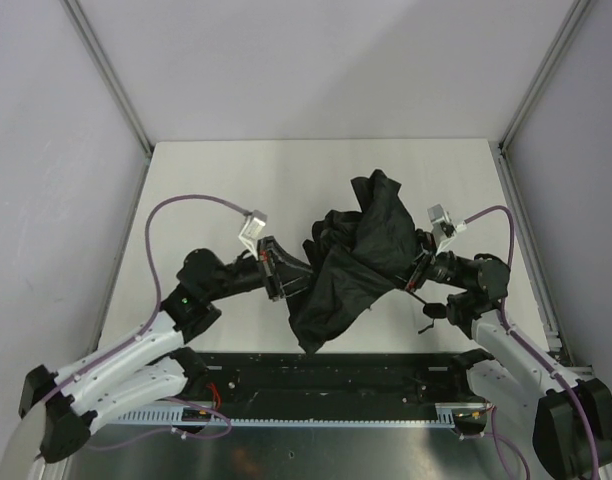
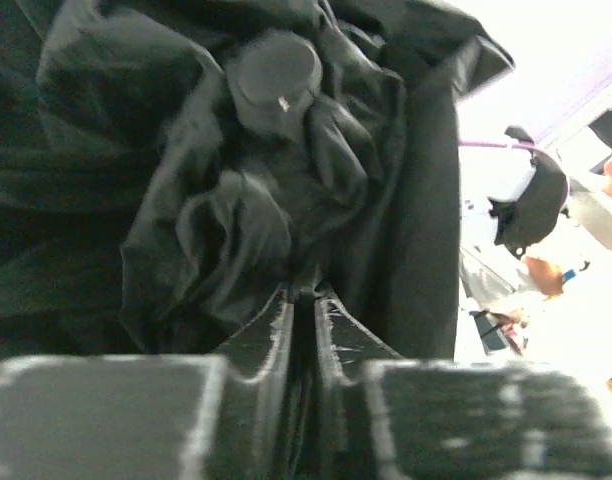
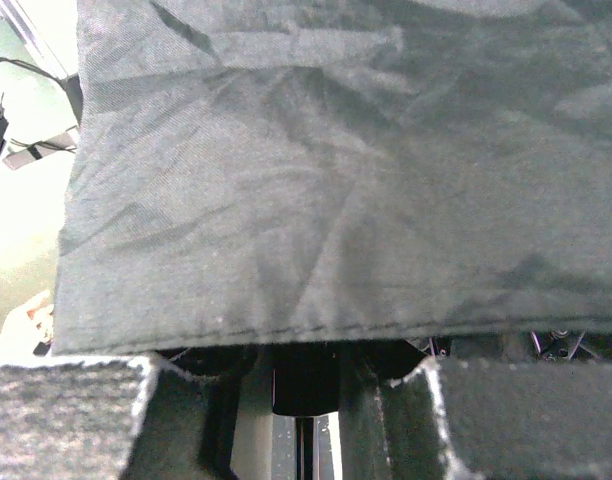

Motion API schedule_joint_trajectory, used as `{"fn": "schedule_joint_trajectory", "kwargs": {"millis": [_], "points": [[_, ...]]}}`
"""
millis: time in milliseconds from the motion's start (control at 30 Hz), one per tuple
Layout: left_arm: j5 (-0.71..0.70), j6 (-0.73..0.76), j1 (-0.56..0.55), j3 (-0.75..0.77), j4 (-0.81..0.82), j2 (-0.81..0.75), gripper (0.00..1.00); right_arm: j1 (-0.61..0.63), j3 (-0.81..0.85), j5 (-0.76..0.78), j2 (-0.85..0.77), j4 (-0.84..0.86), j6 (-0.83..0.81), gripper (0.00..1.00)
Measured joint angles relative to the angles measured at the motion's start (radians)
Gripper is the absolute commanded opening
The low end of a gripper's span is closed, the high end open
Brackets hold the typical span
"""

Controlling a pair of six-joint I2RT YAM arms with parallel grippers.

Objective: Put away the umbrella

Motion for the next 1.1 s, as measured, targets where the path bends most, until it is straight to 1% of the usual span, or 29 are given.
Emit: {"fn": "schedule_joint_trajectory", "kwargs": {"millis": [33,100,267,300,333,367,467,533,633,700,767,933,1000,1100], "points": [[-0.006,0.008,-0.006,0.013,0.002,0.026,0.03,0.005,0.000,-0.001,0.000,-0.002,0.000,0.00],[-0.019,0.016,-0.011,0.047,0.003,0.069,0.01,0.015,0.000,-0.002,0.000,-0.007,-0.002,0.00],[-0.039,0.039,-0.014,0.180,0.007,0.145,0.00,0.043,0.004,0.017,-0.011,-0.033,-0.012,0.00],[-0.041,0.040,-0.016,0.187,0.008,0.148,0.02,0.048,0.006,0.022,-0.014,-0.034,-0.014,0.00],[-0.043,0.040,-0.017,0.192,0.010,0.150,0.07,0.052,0.009,0.027,-0.018,-0.037,-0.016,0.00],[-0.043,0.039,-0.017,0.193,0.010,0.150,0.15,0.055,0.010,0.031,-0.020,-0.040,-0.018,0.00],[-0.046,0.030,-0.017,0.193,0.011,0.149,0.45,0.058,0.010,0.035,-0.022,-0.050,-0.021,0.00],[-0.048,0.019,-0.017,0.190,0.013,0.140,0.59,0.060,0.010,0.040,-0.023,-0.060,-0.024,0.00],[-0.076,0.000,-0.018,0.152,0.019,0.080,0.73,0.061,0.010,0.044,-0.028,-0.075,-0.026,0.00],[-0.105,-0.006,-0.018,0.115,0.020,0.018,0.85,0.064,0.010,0.043,-0.031,-0.079,-0.026,0.00],[-0.145,-0.018,-0.017,0.074,0.019,-0.058,0.90,0.064,0.010,0.043,-0.032,-0.080,-0.024,0.00],[-0.258,-0.051,-0.016,-0.003,0.020,-0.189,0.98,0.066,0.010,0.042,-0.033,-0.074,-0.006,0.00],[-0.292,-0.048,-0.016,-0.016,0.020,-0.204,0.99,0.066,0.010,0.040,-0.032,-0.062,0.008,0.00],[-0.316,-0.027,-0.014,-0.018,0.020,-0.184,0.99,0.066,0.010,0.031,-0.029,-0.043,0.028,0.00]]}}
